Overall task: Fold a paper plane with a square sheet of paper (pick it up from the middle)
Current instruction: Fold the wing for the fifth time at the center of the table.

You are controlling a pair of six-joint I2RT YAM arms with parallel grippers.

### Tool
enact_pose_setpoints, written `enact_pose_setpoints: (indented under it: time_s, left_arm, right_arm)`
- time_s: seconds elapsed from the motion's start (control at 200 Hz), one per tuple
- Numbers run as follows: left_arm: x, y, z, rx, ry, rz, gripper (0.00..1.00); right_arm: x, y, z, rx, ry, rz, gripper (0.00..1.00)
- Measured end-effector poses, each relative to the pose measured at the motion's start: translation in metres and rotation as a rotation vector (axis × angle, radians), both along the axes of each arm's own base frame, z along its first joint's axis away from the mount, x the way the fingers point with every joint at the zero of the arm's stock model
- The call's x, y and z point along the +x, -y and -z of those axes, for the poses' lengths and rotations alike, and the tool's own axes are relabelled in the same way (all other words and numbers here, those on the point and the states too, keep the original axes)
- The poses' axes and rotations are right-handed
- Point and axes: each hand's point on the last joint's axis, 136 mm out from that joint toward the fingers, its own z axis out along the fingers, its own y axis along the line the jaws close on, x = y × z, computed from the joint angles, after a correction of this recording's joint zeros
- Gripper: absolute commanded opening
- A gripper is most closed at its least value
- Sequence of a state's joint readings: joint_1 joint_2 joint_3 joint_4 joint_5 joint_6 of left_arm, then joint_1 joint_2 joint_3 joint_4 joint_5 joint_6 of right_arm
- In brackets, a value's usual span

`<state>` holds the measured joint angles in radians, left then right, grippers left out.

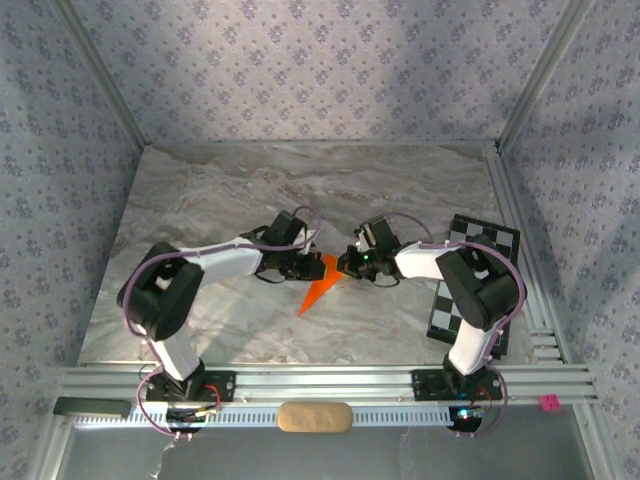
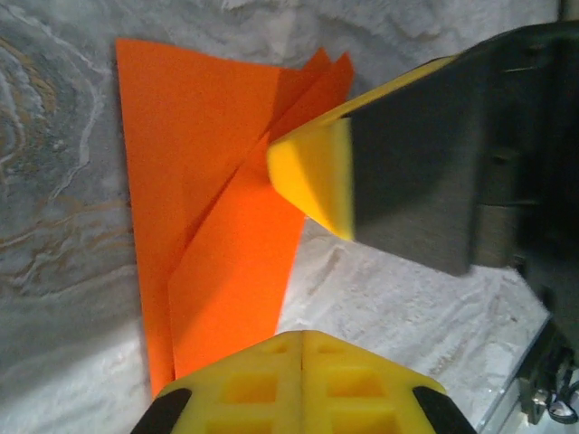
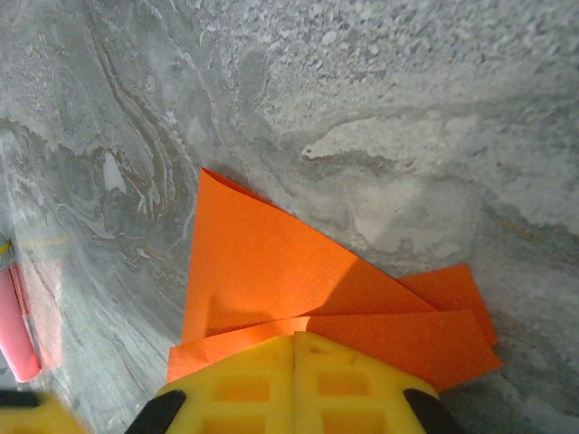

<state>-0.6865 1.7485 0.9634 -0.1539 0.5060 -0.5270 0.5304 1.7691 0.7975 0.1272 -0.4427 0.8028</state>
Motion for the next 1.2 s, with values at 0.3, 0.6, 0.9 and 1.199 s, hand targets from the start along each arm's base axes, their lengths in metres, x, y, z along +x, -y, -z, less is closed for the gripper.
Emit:
enact_pose_setpoints:
  time_s: [0.3, 0.6, 0.9, 1.199]
  left_arm:
    - [-0.003, 0.003, 0.032, 0.039, -0.063, 0.029, 0.0]
    - [-0.004, 0.004, 0.033, 0.013, -0.076, -0.024, 0.0]
    - [-0.006, 0.01, 0.032, 0.008, -0.098, -0.067, 0.0]
    - [-0.005, 0.016, 0.032, -0.007, -0.099, -0.109, 0.0]
  right_arm:
    - [0.003, 0.003, -0.002, 0.006, -0.009, -0.002, 0.06]
    - [0.015, 0.011, -0.028, 0.031, 0.064, 0.011, 0.08]
    - [0.006, 0.015, -0.001, 0.006, 0.003, -0.039, 0.07]
    - [0.038, 0.051, -0.002, 0.014, 0.008, 0.058, 0.08]
